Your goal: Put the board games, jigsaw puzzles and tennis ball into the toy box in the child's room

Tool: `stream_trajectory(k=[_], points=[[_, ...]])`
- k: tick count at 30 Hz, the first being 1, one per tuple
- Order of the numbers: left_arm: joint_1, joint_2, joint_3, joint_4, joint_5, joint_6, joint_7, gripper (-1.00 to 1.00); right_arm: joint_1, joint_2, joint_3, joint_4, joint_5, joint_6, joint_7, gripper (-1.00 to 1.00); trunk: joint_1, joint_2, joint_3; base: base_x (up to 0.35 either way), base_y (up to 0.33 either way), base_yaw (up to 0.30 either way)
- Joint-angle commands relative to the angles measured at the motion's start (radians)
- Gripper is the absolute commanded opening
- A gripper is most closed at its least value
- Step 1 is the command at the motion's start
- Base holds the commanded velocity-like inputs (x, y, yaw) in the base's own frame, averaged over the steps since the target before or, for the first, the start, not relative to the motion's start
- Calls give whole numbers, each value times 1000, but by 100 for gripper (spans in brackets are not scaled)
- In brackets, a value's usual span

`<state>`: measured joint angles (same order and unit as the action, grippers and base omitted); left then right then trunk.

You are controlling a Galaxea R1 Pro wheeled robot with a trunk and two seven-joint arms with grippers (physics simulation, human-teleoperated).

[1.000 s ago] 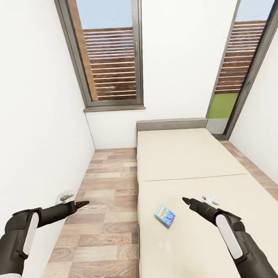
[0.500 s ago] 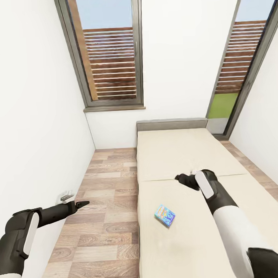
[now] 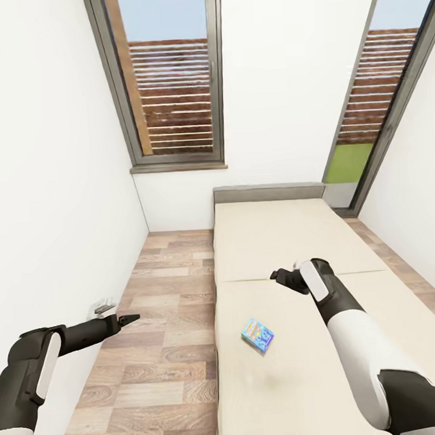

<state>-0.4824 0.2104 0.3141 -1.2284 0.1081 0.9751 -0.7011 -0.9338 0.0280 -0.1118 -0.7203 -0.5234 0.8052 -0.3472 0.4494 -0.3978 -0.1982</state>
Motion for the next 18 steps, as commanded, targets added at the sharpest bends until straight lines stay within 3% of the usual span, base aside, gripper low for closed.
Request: stream_trajectory(k=[1, 11, 18], points=[[-1, 0, 1, 0, 8, 8, 2, 100, -1, 1, -3, -1, -10, 2, -10, 100, 1, -2, -4, 0, 0, -62], [-1, 0, -1, 0, 9, 8, 3, 100, -4, 19, -2, 1, -9, 2, -10, 100, 1, -2, -20, 0, 0, -69], [-1, 1, 2, 0, 7, 8, 2, 100, -19, 31, 52, 3, -9, 0, -12, 100, 1, -2, -32, 0, 0, -37]])
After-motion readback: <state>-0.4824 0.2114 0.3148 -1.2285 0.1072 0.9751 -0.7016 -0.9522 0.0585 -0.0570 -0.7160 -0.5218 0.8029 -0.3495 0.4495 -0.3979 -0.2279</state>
